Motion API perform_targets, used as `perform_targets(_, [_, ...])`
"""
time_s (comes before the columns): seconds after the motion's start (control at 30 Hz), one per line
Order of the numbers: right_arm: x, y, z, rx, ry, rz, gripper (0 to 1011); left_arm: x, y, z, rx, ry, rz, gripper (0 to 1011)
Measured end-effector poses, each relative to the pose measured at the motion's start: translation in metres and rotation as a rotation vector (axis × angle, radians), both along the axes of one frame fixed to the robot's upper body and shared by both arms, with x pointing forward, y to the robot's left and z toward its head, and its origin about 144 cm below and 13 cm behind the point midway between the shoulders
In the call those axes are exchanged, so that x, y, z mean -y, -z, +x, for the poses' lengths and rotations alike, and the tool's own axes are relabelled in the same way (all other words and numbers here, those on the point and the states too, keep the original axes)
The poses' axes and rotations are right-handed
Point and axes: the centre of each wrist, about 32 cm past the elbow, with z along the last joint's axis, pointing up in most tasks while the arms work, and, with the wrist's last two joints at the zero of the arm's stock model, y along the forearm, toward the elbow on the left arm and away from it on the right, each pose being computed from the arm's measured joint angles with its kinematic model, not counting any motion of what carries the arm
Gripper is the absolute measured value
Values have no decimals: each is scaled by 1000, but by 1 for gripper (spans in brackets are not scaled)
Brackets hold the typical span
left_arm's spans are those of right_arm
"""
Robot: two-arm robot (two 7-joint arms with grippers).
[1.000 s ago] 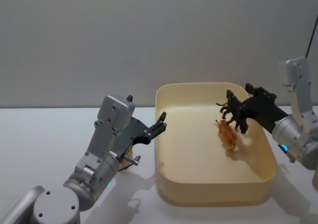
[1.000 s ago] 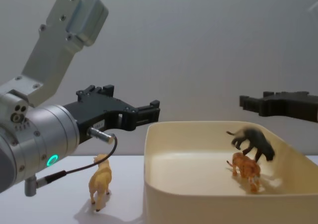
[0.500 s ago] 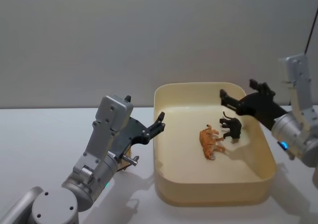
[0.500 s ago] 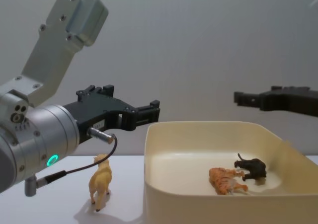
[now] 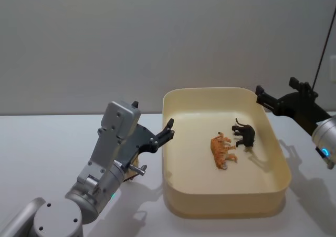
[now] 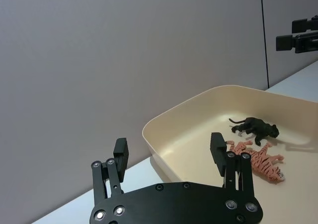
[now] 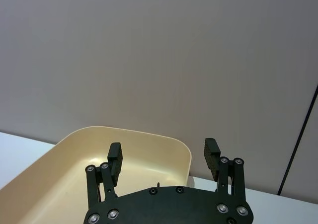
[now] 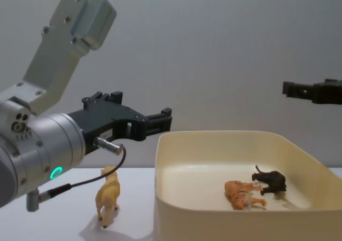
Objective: Pick up the toy alternately with two hands and place it into the central storage box.
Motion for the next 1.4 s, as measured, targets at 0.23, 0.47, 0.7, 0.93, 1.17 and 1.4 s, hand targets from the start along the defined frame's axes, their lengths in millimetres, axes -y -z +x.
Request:
perform_targets(0.23, [6,-3,-5,5,14,11,1001,-2,0,-6,-20,-21,-2,1001])
perform_targets(0.47, [9,-4,-7,7,21,17,1001,-7,-2,-20,-79,-69,-18,1001])
perform_targets(0.7, [11,-5,-8,9,25,21,1001,-18,-4,-32,-150,-97,-28,1001])
perform_targets(0.93, [12,-5,-9,11,27,24,1001,-30,-6,-36,-214,-69,-18,1001])
perform_targets(1.17, [13,-6,-10,11,28,25,1001,-45,-9,-30,-268,6,22,1001])
perform_targets(1.4, [13,-6,-10,12,29,25,1001,-57,-8,-15,-317,72,56,1001])
